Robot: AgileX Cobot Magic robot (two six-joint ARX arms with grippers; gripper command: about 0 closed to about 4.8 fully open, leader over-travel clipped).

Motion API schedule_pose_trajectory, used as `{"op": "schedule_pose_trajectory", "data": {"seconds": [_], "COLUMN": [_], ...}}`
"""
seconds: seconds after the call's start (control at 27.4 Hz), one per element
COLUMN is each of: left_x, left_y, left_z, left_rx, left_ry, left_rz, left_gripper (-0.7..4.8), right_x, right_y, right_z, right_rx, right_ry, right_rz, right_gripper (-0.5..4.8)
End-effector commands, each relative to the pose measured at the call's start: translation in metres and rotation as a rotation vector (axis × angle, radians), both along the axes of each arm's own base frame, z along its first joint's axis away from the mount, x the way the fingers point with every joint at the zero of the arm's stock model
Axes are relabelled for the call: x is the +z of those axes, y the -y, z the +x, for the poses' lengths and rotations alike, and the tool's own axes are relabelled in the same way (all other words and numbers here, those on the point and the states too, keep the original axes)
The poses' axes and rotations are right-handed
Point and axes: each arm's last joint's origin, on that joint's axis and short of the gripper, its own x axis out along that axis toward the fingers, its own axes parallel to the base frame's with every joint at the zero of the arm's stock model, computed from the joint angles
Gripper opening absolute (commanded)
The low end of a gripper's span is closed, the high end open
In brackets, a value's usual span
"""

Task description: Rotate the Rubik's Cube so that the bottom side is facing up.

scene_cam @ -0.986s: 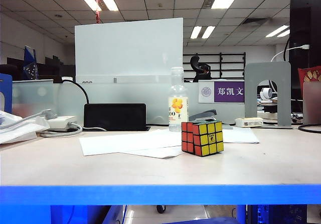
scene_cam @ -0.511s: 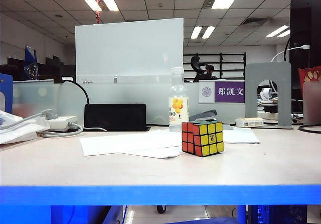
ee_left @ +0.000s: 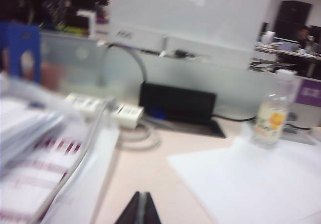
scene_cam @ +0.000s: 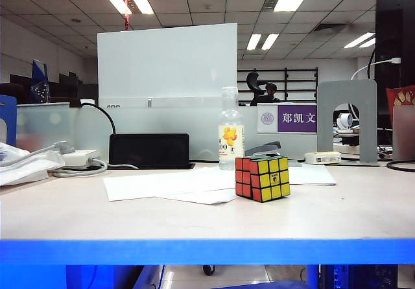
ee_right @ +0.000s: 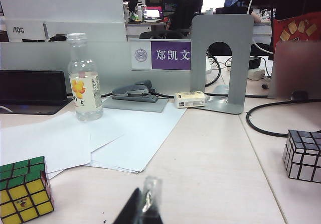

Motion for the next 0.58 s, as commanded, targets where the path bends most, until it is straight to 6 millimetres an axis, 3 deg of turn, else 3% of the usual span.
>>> {"op": "schedule_pose_trajectory", "data": {"seconds": [0.04,0.37,0.58], "left_x": [-0.0192,-0.0227,-0.0226], "left_y": [-0.0012,0.0002,0.0043], "left_z": [0.0046,0.0049,0.0043], "left_rx": [0.049,0.002,-0.138], "left_ry": [-0.033,-0.058,-0.052], "left_rz": [-0.02,-0.012,0.039], "left_gripper": [-0.06,-0.06,-0.05], "right_x": [-0.0004,-0.0061,-0.0073], "right_y": [0.0001,-0.0003,-0.0002], "right_z": [0.0002,0.0005,0.0005], "right_rx": [-0.005,0.007,0.006], "right_ry": [0.001,-0.058,-0.071], "right_rz": [0.0,-0.011,-0.012], "right_gripper": [-0.01,-0.01,-0.01]}}
